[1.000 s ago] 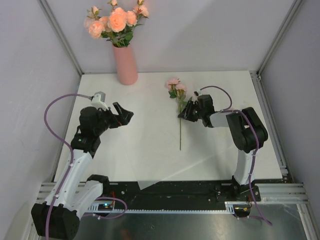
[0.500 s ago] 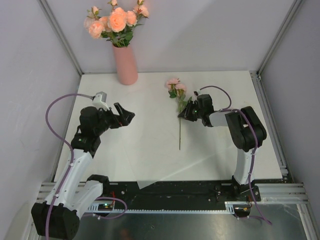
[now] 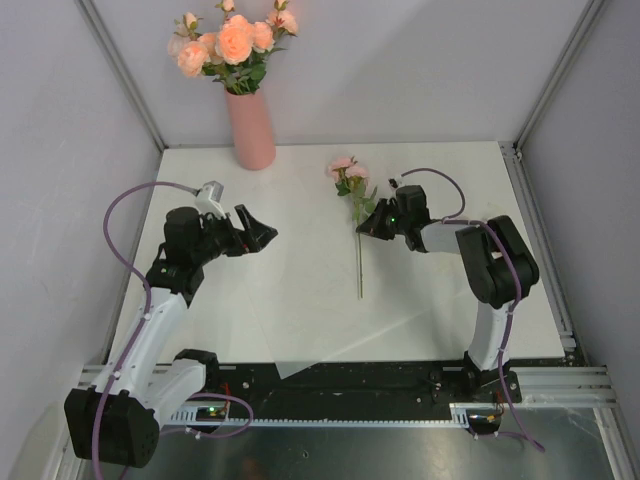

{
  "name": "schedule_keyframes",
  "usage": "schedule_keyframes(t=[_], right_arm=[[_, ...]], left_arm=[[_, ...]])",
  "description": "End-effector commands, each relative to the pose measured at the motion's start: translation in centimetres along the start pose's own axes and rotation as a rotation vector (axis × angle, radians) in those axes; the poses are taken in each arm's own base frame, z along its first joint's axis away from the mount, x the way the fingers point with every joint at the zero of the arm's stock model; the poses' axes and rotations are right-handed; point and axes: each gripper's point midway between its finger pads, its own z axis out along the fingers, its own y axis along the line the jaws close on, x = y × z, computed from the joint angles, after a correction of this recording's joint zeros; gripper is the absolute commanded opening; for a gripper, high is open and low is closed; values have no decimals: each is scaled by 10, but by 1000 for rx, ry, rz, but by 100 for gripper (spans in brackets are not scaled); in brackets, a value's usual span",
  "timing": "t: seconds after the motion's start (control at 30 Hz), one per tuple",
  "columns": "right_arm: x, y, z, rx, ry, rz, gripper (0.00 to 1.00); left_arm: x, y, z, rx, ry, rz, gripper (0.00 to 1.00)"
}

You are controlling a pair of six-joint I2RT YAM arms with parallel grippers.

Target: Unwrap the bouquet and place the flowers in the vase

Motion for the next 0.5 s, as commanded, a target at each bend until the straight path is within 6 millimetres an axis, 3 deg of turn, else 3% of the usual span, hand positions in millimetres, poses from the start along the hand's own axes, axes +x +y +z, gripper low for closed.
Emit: schedule_keyframes(t=[0.0, 0.23, 0.47], right_arm=[[-35, 59, -30, -129, -78, -62, 0], [-24, 112, -76, -259, -75, -133, 0], [10, 174, -123, -392, -75, -199, 0]], left_arm=[[-17, -31, -4, 120, -1, 22, 94], [-25, -55, -8, 218, 17, 10, 86], [-38, -84, -9, 358, -16, -47, 74]])
